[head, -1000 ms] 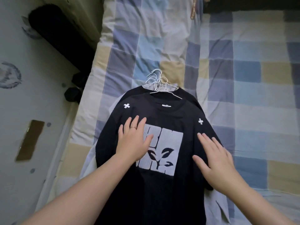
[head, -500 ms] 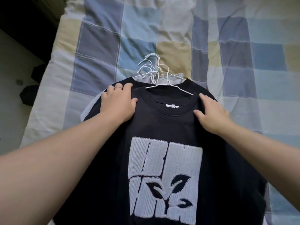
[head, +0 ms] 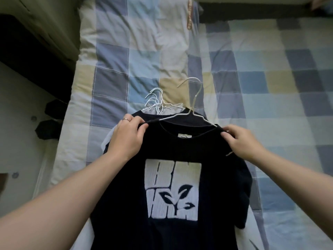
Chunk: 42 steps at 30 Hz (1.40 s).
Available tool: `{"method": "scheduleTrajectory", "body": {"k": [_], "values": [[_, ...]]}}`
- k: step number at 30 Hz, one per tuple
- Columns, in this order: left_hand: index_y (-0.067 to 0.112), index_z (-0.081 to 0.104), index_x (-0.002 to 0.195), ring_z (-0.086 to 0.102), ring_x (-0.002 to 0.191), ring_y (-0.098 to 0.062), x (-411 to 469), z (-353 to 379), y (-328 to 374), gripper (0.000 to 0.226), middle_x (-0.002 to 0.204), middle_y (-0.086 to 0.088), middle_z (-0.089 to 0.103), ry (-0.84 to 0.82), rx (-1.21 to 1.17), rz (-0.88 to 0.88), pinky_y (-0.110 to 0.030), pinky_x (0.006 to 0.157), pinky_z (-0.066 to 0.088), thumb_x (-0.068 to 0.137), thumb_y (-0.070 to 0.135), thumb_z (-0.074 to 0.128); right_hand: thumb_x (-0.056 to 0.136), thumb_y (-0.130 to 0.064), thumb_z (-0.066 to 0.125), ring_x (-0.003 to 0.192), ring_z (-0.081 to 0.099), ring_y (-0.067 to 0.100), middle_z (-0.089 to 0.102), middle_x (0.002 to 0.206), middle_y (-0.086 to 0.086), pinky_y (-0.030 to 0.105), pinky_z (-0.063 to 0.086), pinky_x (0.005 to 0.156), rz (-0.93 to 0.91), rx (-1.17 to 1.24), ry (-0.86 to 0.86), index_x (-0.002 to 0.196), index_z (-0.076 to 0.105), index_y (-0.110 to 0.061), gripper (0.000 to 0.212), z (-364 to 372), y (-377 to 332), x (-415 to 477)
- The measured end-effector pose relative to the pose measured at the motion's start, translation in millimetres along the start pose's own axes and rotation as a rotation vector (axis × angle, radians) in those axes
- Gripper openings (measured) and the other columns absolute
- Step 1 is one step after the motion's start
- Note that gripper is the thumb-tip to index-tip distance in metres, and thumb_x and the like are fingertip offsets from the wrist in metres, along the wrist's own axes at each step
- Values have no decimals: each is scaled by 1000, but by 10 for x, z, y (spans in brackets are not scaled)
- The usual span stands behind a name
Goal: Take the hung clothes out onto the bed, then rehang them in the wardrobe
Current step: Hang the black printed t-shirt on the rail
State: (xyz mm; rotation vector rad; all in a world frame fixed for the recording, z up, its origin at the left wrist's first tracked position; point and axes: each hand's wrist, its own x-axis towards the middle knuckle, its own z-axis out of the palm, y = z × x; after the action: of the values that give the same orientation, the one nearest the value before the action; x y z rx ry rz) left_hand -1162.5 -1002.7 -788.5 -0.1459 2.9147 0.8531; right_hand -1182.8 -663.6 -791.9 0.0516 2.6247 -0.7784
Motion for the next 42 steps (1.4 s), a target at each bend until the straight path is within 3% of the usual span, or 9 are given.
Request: {"method": "scheduleTrajectory", "body": {"k": [5,10,15,18,22,28,34,38,42], "values": [[13,67,98,58,95,-34,-433,-626,526,15,95,-10,64,-104,-11,60,-43,88,44,97,24,57,95,-15,58,90,61,29,60,86,-1,30,37,75,-19,1,41,92,67,-12,10,-621,-195,-957],[27,64,95,61,93,-22,-1055,-1209,1103,14,93,6,68,-182,-86,144,-45,84,49,94,35,53,95,-10,58,84,58,23,60,83,0,25,31,71,19,83,127,89,66,-14,11,-1030,-362,-2257],[31,62,90,60,87,-14,-1564,-1469,1722,7,85,17,63,-205,-121,307,-45,84,50,95,31,57,95,-11,57,84,59,23,64,85,4,31,38,74,113,152,314,90,67,-11,11,-1295,-330,-3423],[29,64,93,60,87,-15,-1826,-1494,2184,6,86,18,61,-216,-160,405,-44,84,49,96,29,59,97,-10,55,81,57,14,62,86,2,19,38,70,177,223,471,88,64,-17,14,-1477,-270,-4078],[27,64,97,59,91,-15,-2176,-1418,2879,9,90,15,64,-264,-194,550,-41,85,49,98,31,56,97,-13,55,86,57,0,63,89,-7,7,39,74,256,299,705,92,66,-20,15,-1666,-133,-4903],[27,64,99,60,92,-14,-2915,-1086,4008,10,94,12,66,-368,-220,759,-35,85,48,99,30,55,93,-9,60,81,58,5,64,85,-6,7,38,73,372,247,1012,90,69,-16,11,-1839,373,-6207],[30,61,97,58,90,-14,-3985,-613,5163,10,94,9,64,-475,-241,973,-35,80,48,100,30,52,95,-13,60,85,60,2,63,87,-10,18,44,76,493,266,1169,93,69,-17,11,-1906,1029,-7650],[32,60,93,59,87,-15,-4731,-260,5830,9,89,10,64,-524,-263,1092,-36,76,48,99,29,54,95,-14,59,86,57,-5,63,89,-9,5,39,74,580,251,1279,92,65,-24,12,-1929,1378,-8545],[32,60,93,60,86,-15,-5481,46,6432,10,88,8,65,-588,-310,1209,-34,75,46,98,25,56,97,-19,57,90,56,-8,61,91,-13,5,39,74,689,212,1330,96,63,-26,9,-1933,1685,-9391]]}}
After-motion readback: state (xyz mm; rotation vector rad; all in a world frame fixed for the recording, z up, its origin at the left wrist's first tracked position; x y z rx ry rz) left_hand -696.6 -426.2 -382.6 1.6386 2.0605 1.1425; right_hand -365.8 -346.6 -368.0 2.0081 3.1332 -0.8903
